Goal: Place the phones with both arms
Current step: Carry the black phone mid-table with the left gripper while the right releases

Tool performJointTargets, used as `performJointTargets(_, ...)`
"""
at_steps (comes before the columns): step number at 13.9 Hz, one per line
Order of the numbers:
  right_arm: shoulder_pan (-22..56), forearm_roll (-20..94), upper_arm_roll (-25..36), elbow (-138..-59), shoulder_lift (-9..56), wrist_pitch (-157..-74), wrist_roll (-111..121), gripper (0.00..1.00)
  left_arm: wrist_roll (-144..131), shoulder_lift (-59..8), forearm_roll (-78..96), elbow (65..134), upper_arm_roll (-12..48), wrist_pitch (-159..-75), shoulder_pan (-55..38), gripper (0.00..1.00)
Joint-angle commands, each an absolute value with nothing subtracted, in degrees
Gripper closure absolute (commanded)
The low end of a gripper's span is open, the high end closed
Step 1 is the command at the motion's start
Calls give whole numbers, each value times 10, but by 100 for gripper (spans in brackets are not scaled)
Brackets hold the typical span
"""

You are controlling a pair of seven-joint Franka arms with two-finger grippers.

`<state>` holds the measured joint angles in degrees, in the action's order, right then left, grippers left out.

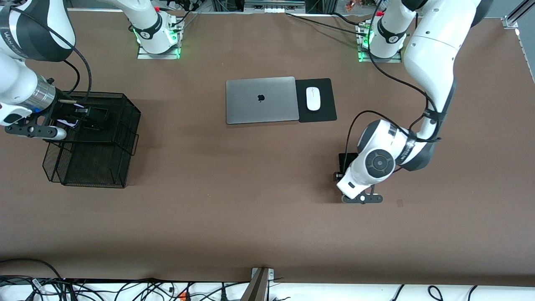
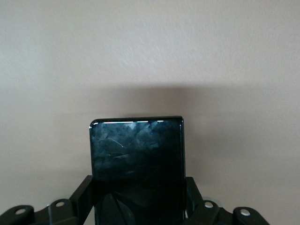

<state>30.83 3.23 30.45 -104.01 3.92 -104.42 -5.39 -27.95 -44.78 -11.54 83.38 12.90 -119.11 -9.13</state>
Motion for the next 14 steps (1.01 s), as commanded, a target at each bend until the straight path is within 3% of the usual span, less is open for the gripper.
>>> performJointTargets(1, 307, 42, 288, -985, 67, -1015, -79, 1, -322, -452, -120, 822, 123, -1186, -126, 47)
performJointTargets(7, 313, 41, 279, -975, 67, -1014, -122, 1, -373, -465, -109, 785, 124, -1189, -196, 46)
performJointTargets(11, 312, 42, 271, -975, 66, -1013, -127, 1, -403, -537, -109, 667, 124, -1189, -254, 47)
performJointTargets(14, 312, 42, 271, -976, 66, -1008, -129, 1, -407, -562, -110, 634, 123, -1207, -276, 47)
